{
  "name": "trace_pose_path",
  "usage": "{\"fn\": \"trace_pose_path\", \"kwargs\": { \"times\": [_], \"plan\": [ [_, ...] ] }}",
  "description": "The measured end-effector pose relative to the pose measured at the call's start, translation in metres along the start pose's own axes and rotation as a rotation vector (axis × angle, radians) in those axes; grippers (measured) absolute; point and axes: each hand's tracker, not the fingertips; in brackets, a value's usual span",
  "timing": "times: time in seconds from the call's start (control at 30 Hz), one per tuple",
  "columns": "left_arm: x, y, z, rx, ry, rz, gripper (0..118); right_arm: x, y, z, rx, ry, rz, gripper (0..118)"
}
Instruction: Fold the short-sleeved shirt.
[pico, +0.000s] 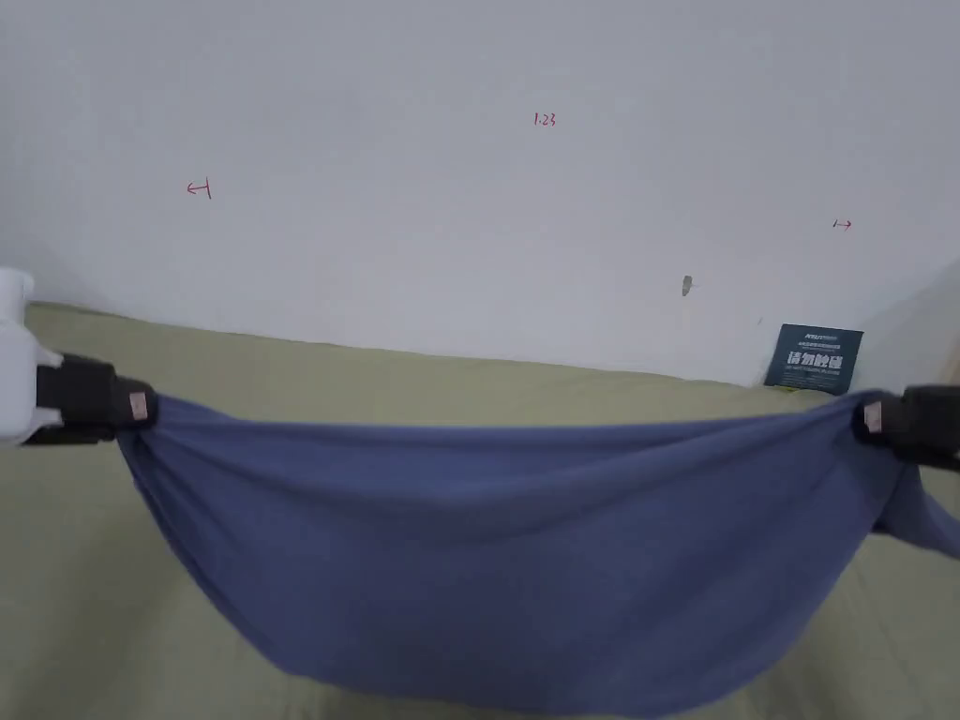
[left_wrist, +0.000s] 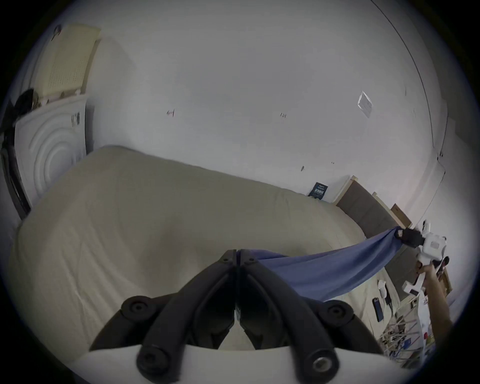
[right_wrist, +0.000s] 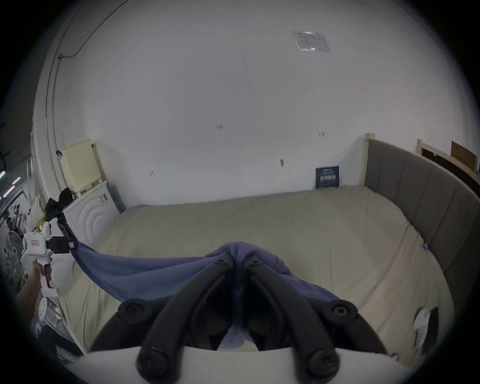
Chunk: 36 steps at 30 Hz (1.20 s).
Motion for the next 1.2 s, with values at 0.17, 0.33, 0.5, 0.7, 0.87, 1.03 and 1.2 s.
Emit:
{"fn": "trace_pose_path", "kwargs": {
  "times": [0.17,0.33,0.5,0.7,0.87,1.03,1.2],
  "plan": [
    [-0.007,-0.065,0.008,-0.084,-0.003,0.000,0,0.011,-0.055,0.013,-0.096,-0.008,-0.039,8],
    [-0.024,-0.128,0.021,-0.155,-0.023,0.094,0,0.019,-0.110,0.032,-0.185,-0.021,-0.060,8],
    [-0.032,-0.177,0.041,-0.210,-0.017,0.145,0,0.023,-0.160,0.055,-0.266,-0.038,-0.060,8],
    [-0.036,-0.214,0.062,-0.242,-0.007,0.197,0,0.021,-0.199,0.077,-0.326,-0.054,-0.085,8],
    [-0.037,-0.237,0.075,-0.293,0.008,0.230,2,0.033,-0.218,0.081,-0.362,-0.082,-0.086,13],
    [-0.013,-0.228,0.103,-0.237,0.034,0.245,95,0.015,-0.204,0.105,-0.262,-0.038,-0.122,82],
    [0.051,-0.188,0.136,-0.076,0.107,0.037,95,-0.041,-0.171,0.132,-0.162,-0.112,0.038,82]
  ]
}}
